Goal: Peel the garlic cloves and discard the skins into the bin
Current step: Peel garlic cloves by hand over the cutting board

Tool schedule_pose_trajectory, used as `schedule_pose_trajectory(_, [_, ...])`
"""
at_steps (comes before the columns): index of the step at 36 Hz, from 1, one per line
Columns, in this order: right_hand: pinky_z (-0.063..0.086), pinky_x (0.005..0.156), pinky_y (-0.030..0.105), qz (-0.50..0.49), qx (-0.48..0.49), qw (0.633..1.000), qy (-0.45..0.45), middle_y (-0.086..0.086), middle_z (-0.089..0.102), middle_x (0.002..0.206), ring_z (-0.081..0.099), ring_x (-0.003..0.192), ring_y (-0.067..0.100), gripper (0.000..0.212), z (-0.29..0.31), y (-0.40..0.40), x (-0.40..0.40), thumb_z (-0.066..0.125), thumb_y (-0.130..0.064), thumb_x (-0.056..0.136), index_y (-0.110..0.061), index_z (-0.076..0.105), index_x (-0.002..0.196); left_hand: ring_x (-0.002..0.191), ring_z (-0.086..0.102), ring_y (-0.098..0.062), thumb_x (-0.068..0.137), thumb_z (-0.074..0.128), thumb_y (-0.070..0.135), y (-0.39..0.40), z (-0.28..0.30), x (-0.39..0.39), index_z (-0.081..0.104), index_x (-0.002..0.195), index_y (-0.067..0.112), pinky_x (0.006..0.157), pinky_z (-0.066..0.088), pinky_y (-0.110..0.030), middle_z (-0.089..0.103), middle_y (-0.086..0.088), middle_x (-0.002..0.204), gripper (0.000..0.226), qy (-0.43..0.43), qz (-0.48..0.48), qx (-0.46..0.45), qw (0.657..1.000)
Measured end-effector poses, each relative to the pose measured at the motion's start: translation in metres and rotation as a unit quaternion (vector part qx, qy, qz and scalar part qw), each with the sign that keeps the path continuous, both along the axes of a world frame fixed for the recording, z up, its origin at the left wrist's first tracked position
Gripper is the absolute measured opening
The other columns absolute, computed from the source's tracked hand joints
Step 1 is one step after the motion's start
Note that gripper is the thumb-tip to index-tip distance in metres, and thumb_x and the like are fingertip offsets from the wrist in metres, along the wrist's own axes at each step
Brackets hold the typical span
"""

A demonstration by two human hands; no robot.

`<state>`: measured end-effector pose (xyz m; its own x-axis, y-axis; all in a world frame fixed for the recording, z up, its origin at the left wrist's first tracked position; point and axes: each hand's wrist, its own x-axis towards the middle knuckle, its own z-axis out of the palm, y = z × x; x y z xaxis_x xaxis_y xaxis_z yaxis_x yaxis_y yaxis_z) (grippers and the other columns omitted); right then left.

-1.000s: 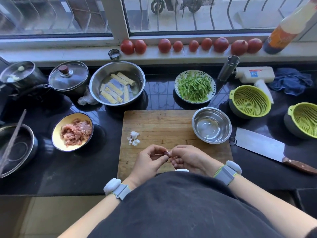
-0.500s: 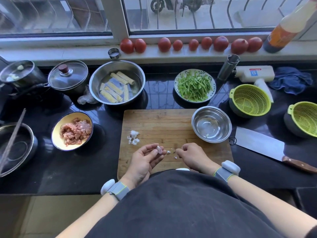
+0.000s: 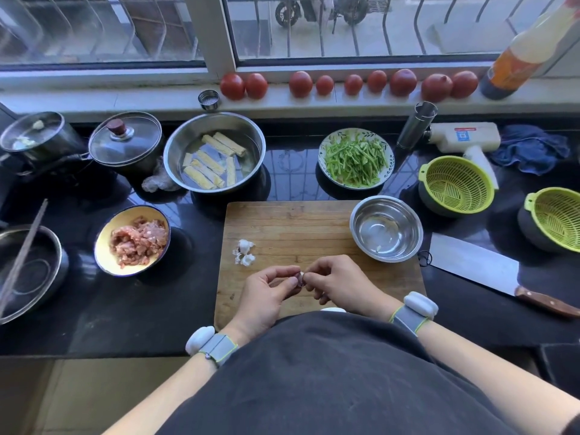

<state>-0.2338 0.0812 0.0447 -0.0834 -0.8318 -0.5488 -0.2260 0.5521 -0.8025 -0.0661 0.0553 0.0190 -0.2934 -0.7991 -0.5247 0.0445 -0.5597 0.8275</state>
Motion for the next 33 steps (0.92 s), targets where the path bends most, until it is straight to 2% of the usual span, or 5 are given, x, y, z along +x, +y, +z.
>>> schedule_pose_trajectory(4, [0.053, 0.054, 0.027, -0.003, 0.003, 1.000, -0.002, 0.004, 0.069, 0.069, 0.060, 0.057, 0.014, 0.011, -0.0006, 0.0009, -0.0009, 0.067, -0.011, 0.091, -0.009, 0.073, 0.082, 0.088, 0.075, -0.019, 0.089, 0.070, -0.003, -0.0001, 0.0001, 0.0005, 0.075, 0.097, 0.014, 0.089, 0.058, -0.031, 0.079, -0.007, 0.090, 0.019, -0.056, -0.043, -0.050, 0.996])
schedule_pose_trajectory(13, [0.058, 0.055, 0.031, 0.013, -0.009, 1.000, 0.024, 0.005, 0.068, 0.068, 0.061, 0.057, 0.014, 0.014, 0.0010, 0.0009, -0.0028, 0.065, -0.008, 0.091, -0.010, 0.071, 0.078, 0.089, 0.075, -0.018, 0.086, 0.073, -0.005, -0.0007, 0.0016, -0.0002, 0.076, 0.090, 0.019, 0.084, 0.058, -0.025, 0.073, -0.007, 0.102, 0.025, -0.107, -0.077, -0.163, 0.978])
schedule_pose_trajectory(20, [0.057, 0.052, 0.030, 0.022, -0.015, 0.998, 0.056, 0.002, 0.066, 0.065, 0.057, 0.053, 0.012, 0.012, 0.0014, 0.0000, -0.0044, 0.063, -0.010, 0.087, -0.010, 0.070, 0.078, 0.091, 0.075, -0.019, 0.083, 0.074, -0.008, 0.0002, 0.0013, -0.0016, 0.077, 0.091, 0.011, 0.086, 0.059, -0.027, 0.071, -0.009, 0.100, 0.021, -0.107, -0.090, -0.170, 0.975])
schedule_pose_trajectory(25, [0.053, 0.051, 0.026, 0.023, -0.025, 0.997, 0.071, -0.001, 0.064, 0.065, 0.056, 0.053, 0.011, 0.011, 0.0033, -0.0018, -0.0041, 0.066, -0.014, 0.085, -0.013, 0.069, 0.075, 0.086, 0.075, -0.016, 0.089, 0.069, -0.004, 0.0009, 0.0041, -0.0028, 0.074, 0.099, 0.008, 0.079, 0.057, -0.022, 0.078, -0.008, 0.090, 0.017, -0.071, -0.067, -0.090, 0.991])
schedule_pose_trajectory(33, [0.049, 0.053, 0.029, -0.020, 0.018, 0.999, -0.017, 0.006, 0.062, 0.068, 0.051, 0.056, 0.014, 0.009, 0.0027, 0.0004, -0.0047, 0.064, -0.008, 0.085, -0.008, 0.068, 0.077, 0.080, 0.074, -0.021, 0.094, 0.052, -0.014, 0.0000, 0.0052, -0.0064, 0.067, 0.097, -0.003, 0.075, 0.062, -0.027, 0.071, -0.014, 0.084, 0.019, 0.072, 0.036, 0.072, 0.994])
